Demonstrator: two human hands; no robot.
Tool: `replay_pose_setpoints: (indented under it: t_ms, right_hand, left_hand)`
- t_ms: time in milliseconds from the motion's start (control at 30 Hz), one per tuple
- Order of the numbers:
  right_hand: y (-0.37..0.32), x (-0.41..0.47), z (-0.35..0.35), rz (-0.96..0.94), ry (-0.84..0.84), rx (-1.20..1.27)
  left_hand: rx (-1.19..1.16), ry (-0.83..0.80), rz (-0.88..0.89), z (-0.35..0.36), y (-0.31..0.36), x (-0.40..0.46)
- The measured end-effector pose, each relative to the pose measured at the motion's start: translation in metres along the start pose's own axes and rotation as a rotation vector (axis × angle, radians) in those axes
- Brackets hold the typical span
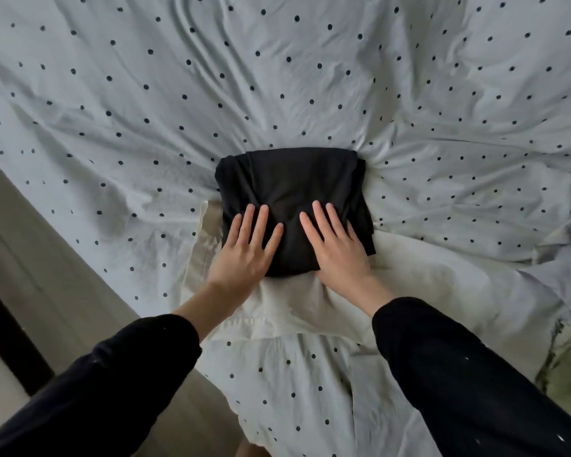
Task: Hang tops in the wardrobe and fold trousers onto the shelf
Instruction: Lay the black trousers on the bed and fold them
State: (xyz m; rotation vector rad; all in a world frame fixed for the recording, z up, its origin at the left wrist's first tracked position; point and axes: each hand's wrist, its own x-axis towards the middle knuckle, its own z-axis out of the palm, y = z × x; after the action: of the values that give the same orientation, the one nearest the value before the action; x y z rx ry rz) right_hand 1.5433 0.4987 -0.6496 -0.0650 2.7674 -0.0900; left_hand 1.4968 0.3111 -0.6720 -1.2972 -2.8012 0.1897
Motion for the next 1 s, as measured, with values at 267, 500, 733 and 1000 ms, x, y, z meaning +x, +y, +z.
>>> replay_pose_setpoints:
  t_ms: [267,500,733,1000]
  right_hand:
    - [0.001,-0.009,-0.024,-0.032,-0.021,0.129]
    - [-0.016,-0.063,-0.059,-0.074,-0.137,0.084]
    - [-0.041,-0.151,-0.068,-0.139,-0.248,0.050]
    - [-0.053,-0.180,-0.021,-0.141,-0.281,-0.168]
  left_hand:
    - [-0.134,0.005,0.002,-0.029,-0.001,0.008]
    - [-0.177,-0.124,-0.057,-0.085,0.021,-0.039]
    - [-0.229,-0.155,-0.064,-0.115,0.068,-0.121]
    - [-0.133,-0.387,-0.022,-0.104,0.085,-0.154]
